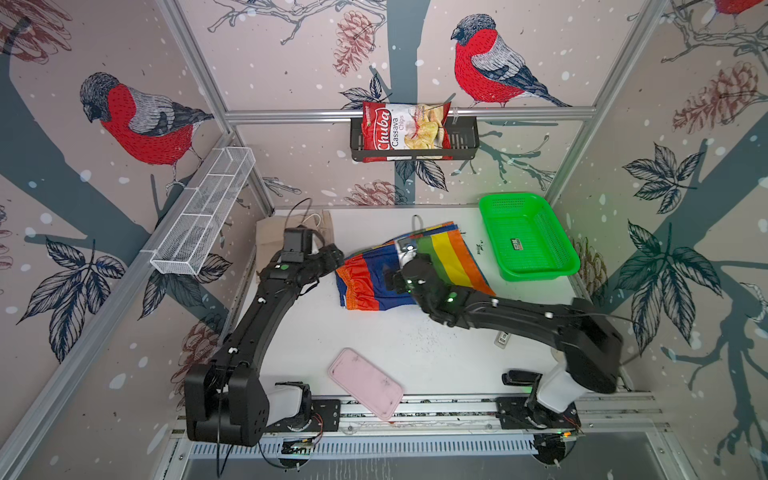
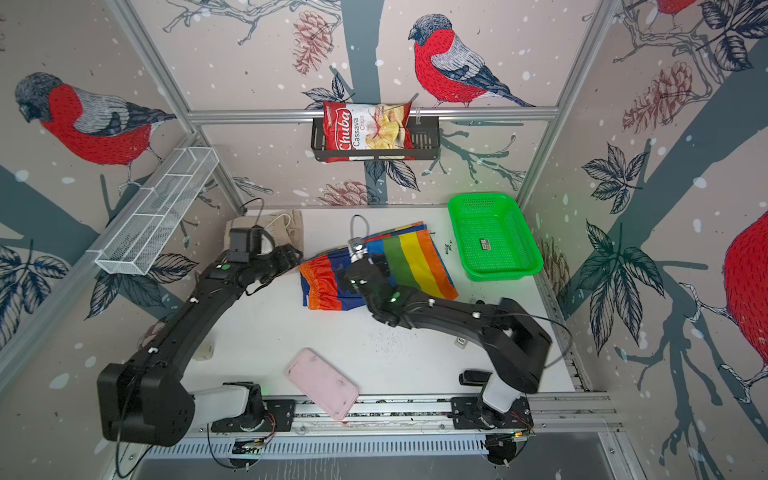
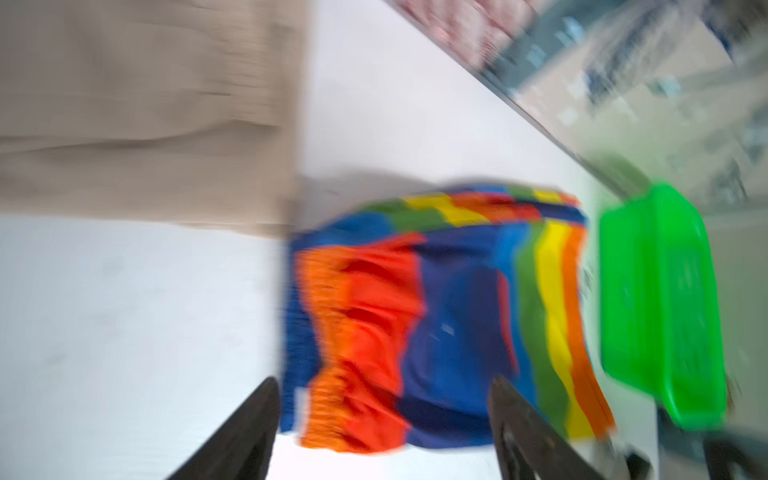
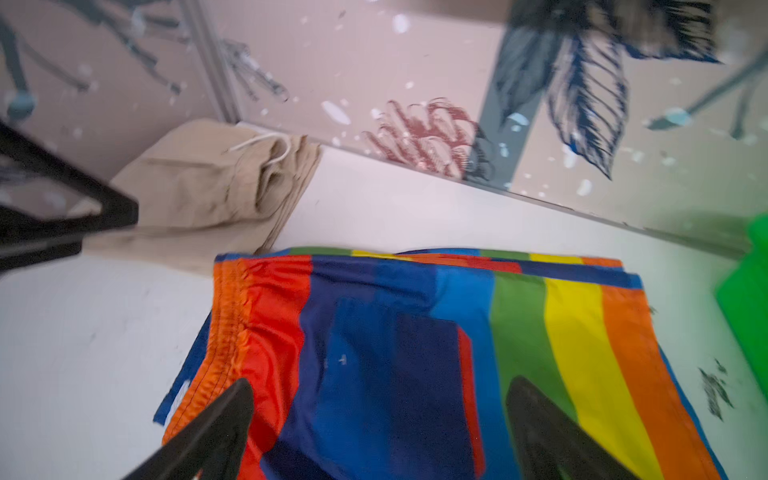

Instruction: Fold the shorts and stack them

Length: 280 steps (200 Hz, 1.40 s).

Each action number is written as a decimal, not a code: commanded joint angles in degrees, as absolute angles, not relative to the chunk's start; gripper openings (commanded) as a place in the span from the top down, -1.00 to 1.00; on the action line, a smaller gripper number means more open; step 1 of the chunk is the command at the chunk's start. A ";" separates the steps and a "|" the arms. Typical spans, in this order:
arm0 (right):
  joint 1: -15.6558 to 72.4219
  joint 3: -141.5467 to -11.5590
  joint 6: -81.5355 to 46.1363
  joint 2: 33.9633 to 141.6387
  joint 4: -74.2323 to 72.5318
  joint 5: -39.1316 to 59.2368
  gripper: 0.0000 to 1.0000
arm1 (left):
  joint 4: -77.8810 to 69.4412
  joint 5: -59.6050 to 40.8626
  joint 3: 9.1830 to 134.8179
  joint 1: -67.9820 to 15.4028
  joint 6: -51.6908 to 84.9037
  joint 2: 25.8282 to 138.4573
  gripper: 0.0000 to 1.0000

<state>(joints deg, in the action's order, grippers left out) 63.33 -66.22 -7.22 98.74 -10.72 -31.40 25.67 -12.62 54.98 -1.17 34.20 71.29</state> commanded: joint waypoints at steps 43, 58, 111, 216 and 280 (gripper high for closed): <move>67.98 -84.43 1.37 119.55 -3.29 -18.12 -0.99 | 24.59 -16.07 47.02 6.10 32.09 69.16 -0.61; 67.81 -90.40 -0.12 124.64 0.98 -14.86 -0.99 | 23.36 -16.88 45.91 7.35 32.63 69.50 -0.67; 66.35 -96.28 -6.08 134.99 3.39 -8.71 -0.87 | 20.91 -22.62 44.16 9.92 31.56 73.64 -0.94; 58.36 -78.25 -17.06 128.47 -17.40 12.52 0.75 | 0.95 -29.41 36.06 3.46 41.05 77.52 -0.94; 55.89 -70.44 -24.09 123.59 -27.49 20.12 0.97 | 1.04 -20.96 39.73 -4.21 44.71 83.82 -0.94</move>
<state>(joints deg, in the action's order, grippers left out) 56.53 -72.49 -19.90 125.78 -22.63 15.20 1.96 -25.02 38.48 -2.83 43.44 82.11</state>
